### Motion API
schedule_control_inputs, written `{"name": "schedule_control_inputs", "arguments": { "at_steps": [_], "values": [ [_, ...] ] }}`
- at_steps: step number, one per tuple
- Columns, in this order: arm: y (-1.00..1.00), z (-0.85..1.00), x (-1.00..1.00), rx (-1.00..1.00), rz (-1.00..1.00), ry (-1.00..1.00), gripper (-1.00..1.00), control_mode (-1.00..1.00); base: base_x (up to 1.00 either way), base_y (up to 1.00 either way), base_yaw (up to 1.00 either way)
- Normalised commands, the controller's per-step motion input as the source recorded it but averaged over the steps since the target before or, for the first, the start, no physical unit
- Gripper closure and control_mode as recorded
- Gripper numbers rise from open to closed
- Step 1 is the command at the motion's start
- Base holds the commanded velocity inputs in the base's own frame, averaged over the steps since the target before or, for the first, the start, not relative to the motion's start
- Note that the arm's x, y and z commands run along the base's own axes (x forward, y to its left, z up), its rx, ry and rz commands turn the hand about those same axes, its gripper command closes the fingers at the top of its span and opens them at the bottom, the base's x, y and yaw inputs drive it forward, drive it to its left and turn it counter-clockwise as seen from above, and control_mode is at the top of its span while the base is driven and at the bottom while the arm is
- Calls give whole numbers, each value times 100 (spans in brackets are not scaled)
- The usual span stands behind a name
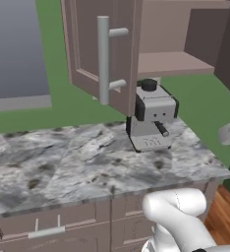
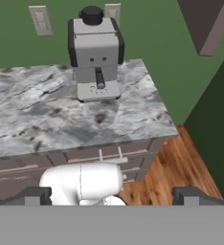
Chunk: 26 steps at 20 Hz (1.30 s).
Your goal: Close all open cabinet doors.
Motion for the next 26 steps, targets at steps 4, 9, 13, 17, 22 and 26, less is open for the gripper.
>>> {"name": "schedule_control_inputs", "arguments": {
  "at_steps": [4, 9, 13, 17, 22, 26],
  "values": [
    [0, 0, 0, 0, 0, 0, -100, 100, 1, 24, 8],
    [0, 0, 0, 0, 0, 0, -100, 100, 3, 16, 9],
    [0, 0, 0, 0, 0, 0, -100, 100, 47, 8, 3],
    [0, 0, 0, 0, 0, 0, -100, 100, 40, 5, 0],
    [17, 0, -44, 0, 0, -4, -100, -100, 0, 1, 0],
    [71, 0, -82, 0, 0, -22, -100, -100, 0, 0, 0]
  ]
}}
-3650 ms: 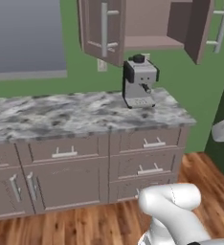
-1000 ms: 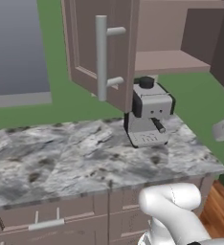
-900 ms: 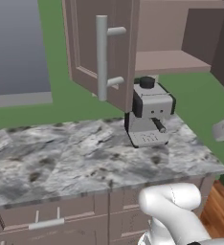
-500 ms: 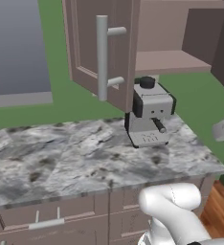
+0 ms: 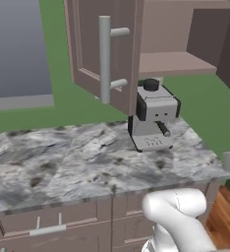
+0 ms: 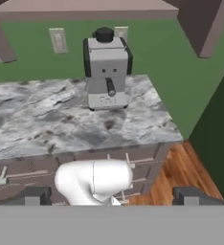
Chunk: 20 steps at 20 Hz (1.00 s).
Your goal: Close all open cabinet doors.
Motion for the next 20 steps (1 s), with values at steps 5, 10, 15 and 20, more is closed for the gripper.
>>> {"name": "schedule_control_inputs", "arguments": {
  "at_steps": [5, 10, 15, 20],
  "values": [
    [96, 1, -26, 0, -1, -24, -100, -100, 0, 0, 0],
    [94, 2, -8, 0, -3, -24, -100, -100, 0, 0, 0],
    [71, 20, 4, 0, -7, -29, -100, -100, 0, 0, 0],
    [29, 23, 29, 0, -8, -17, -100, -100, 0, 0, 0]
  ]
}}
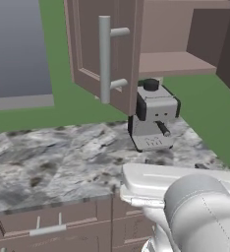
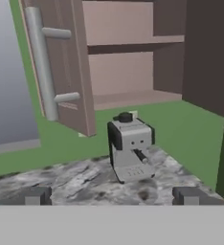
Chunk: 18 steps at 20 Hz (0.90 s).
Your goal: Close all open cabinet doors.
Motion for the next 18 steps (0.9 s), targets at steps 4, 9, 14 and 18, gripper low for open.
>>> {"name": "schedule_control_inputs", "arguments": {
  "at_steps": [4, 9, 14, 18],
  "values": [
    [21, 24, 49, 0, -10, -10, -100, -100, 0, 0, 0],
    [10, 12, 53, 0, -19, -1, -100, -100, 0, 0, 0],
    [25, 0, 57, 0, -19, 0, -100, -100, 0, 0, 0],
    [27, 0, 52, 0, -13, -3, -100, -100, 0, 0, 0]
  ]
}}
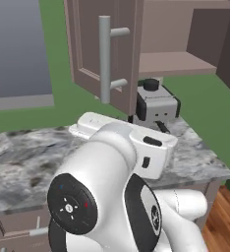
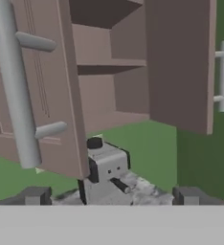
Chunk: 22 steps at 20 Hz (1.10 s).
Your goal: Close all open cabinet doors.
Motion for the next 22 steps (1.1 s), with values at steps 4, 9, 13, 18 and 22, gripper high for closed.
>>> {"name": "schedule_control_inputs", "arguments": {
  "at_steps": [4, 9, 13, 18, 22],
  "values": [
    [10, -2, 52, 0, -11, -1, -100, -100, 0, 0, 0],
    [9, -16, 56, -1, -10, 0, -100, -100, 0, 0, 0],
    [6, -13, 64, -1, -10, -1, -100, -100, 0, 0, 0],
    [10, -26, 53, 0, 0, -3, -100, -100, 0, 0, 0],
    [18, -11, 57, 0, 0, -5, -100, -100, 0, 0, 0]
  ]
}}
